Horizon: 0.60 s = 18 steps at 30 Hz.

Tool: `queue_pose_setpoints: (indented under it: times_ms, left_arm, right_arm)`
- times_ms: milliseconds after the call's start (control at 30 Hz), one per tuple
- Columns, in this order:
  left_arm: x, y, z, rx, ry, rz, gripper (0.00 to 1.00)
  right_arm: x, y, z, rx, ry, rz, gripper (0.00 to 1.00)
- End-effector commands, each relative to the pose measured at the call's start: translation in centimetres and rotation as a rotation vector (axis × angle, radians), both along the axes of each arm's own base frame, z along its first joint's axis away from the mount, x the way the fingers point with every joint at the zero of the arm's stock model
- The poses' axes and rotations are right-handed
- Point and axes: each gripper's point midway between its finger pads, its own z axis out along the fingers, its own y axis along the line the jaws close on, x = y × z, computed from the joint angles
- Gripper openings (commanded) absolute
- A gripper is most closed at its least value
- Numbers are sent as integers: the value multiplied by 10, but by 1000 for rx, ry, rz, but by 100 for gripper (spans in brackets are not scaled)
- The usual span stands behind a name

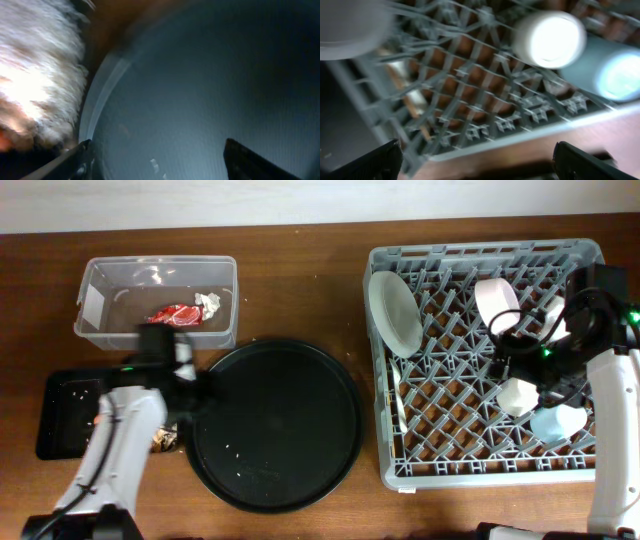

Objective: Sort waste into correct bins and load items into the dishwasher rack

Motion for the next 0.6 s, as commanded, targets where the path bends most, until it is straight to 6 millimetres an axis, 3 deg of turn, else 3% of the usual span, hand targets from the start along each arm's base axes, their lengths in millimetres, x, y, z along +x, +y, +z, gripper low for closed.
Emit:
queue_pose_setpoints:
  times_ms: [0,67,133,300,400,467,567]
  left_arm:
    - [-20,-41,25,-25,45,-293,93]
    - [-21,-39,50,-38,53,-310,99]
    - [-15,-24,77,-23,30,-272,99]
    - [-26,4,123,32,-127,-188,99]
    - [-44,8,164,101,-367,-194,99]
    - [-57,7,180,135,-511,-213,99]
    - [-95,4,188,181,-732,-218,99]
  right_arm:
    - [13,34,5,80,-72,184,99]
    - [18,45,6,61,-88,232,99]
    - [17,54,5,40,-81,275,99]
    - [5,49,11,-12,-73,275,99]
    - [5,43,40,-74,-238,250,99]
    - [-2,39,51,-106,-329,220,99]
    - [-34,35,44,-169,-496,198,99]
